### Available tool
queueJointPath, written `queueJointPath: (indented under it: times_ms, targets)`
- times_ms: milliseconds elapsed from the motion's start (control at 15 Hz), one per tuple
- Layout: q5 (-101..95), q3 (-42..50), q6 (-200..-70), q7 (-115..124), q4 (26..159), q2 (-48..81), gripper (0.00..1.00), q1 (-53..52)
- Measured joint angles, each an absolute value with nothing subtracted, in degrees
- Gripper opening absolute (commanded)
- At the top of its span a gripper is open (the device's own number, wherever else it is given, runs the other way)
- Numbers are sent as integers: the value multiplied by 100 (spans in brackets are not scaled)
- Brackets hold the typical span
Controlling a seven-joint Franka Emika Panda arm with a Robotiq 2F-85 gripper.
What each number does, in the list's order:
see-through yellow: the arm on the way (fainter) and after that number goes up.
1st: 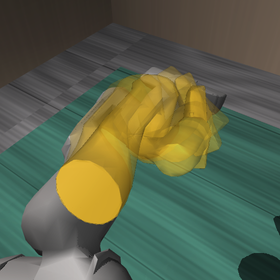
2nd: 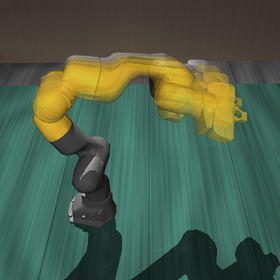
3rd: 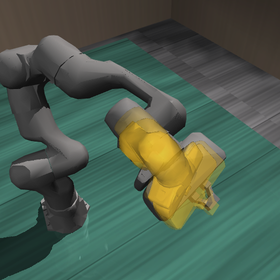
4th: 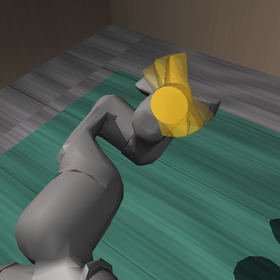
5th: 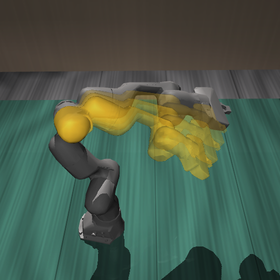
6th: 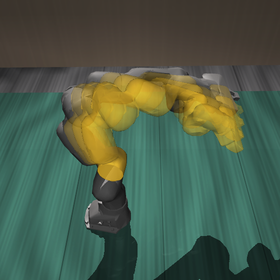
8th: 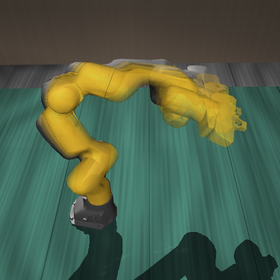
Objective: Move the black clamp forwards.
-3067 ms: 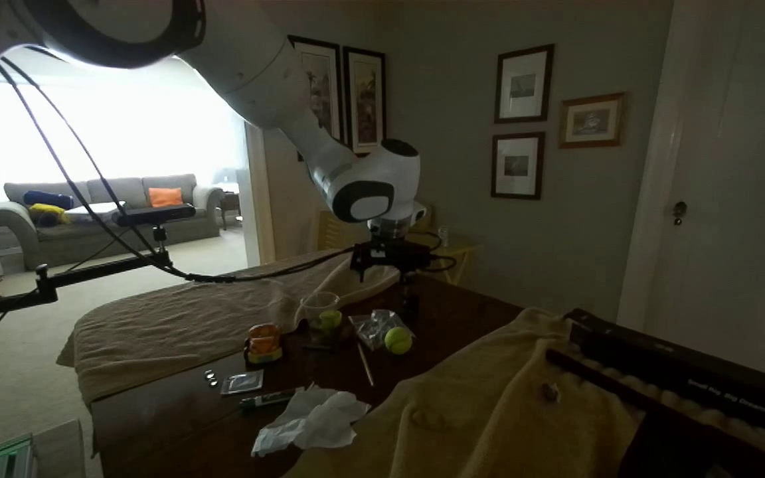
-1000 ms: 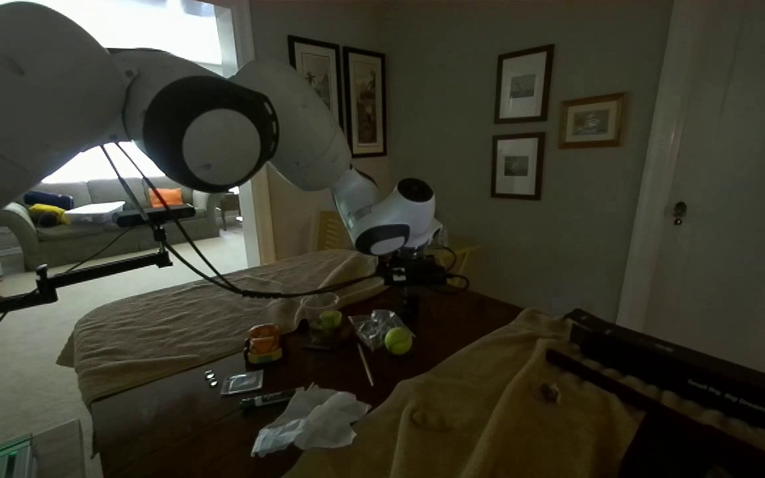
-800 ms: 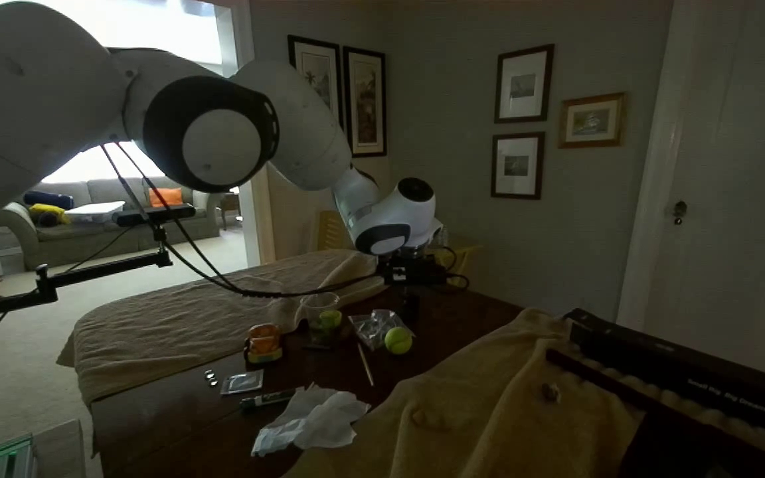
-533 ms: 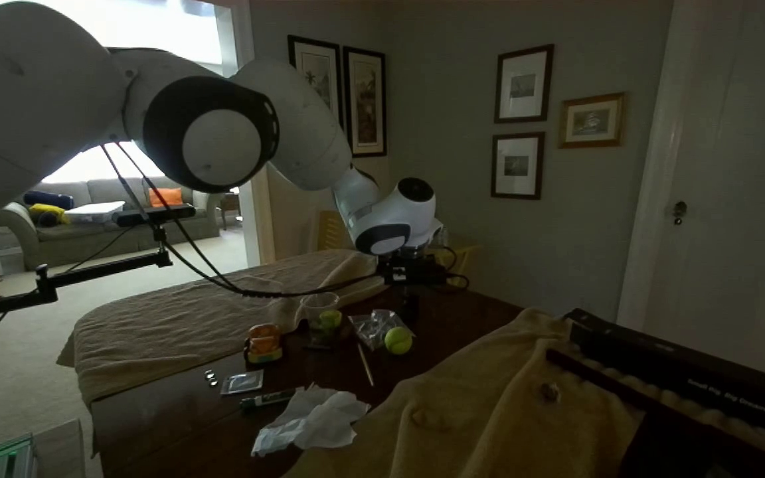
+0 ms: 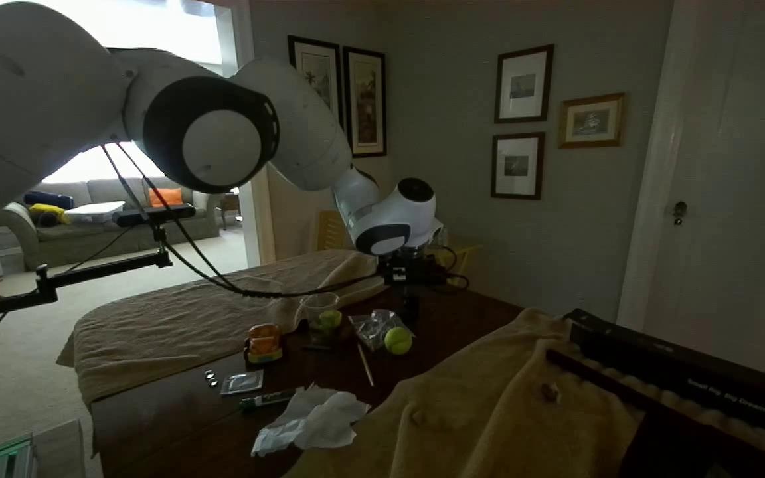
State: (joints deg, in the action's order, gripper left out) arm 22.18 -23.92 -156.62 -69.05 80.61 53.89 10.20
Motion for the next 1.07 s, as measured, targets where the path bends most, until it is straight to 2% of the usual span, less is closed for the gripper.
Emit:
queueJointPath:
  times_ms: [933, 1067]
  targets:
    - [2218, -2513, -16168, -6848, 8069, 5499, 100, 1000]
    - [2218, -2532, -16263, -6797, 8068, 5502, 74, 1000]
